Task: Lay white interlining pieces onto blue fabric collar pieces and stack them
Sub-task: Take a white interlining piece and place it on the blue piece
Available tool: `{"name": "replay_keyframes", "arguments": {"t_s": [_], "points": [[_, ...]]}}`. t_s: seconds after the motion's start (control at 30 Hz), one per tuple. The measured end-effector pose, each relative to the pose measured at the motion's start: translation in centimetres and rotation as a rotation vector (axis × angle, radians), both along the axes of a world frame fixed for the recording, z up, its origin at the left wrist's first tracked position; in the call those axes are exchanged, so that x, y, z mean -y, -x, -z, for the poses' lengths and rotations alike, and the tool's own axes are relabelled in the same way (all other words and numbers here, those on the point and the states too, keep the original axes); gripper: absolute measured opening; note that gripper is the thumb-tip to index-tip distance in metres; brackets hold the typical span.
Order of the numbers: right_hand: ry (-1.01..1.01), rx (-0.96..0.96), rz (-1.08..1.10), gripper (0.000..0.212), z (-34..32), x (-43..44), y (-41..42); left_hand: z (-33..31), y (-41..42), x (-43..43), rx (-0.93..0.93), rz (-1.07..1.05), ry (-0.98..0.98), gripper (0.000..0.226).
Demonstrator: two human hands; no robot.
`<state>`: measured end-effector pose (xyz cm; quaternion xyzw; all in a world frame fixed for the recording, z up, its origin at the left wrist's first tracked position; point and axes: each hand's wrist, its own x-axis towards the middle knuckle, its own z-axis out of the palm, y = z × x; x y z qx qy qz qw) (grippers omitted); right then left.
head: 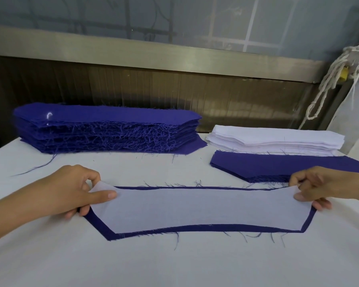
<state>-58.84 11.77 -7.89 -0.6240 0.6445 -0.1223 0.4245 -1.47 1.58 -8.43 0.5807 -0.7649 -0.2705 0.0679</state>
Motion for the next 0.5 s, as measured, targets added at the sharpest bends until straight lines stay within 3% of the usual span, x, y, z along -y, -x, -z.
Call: {"name": "replay_keyframes", "arguments": {"t_s": [0.5], "points": [[-0.016,-0.105,0.077,0.032,1.4,0.5,2.7,-1.0,-2.1,1.0,0.076,-0.022,-0.031,0.080]]}}
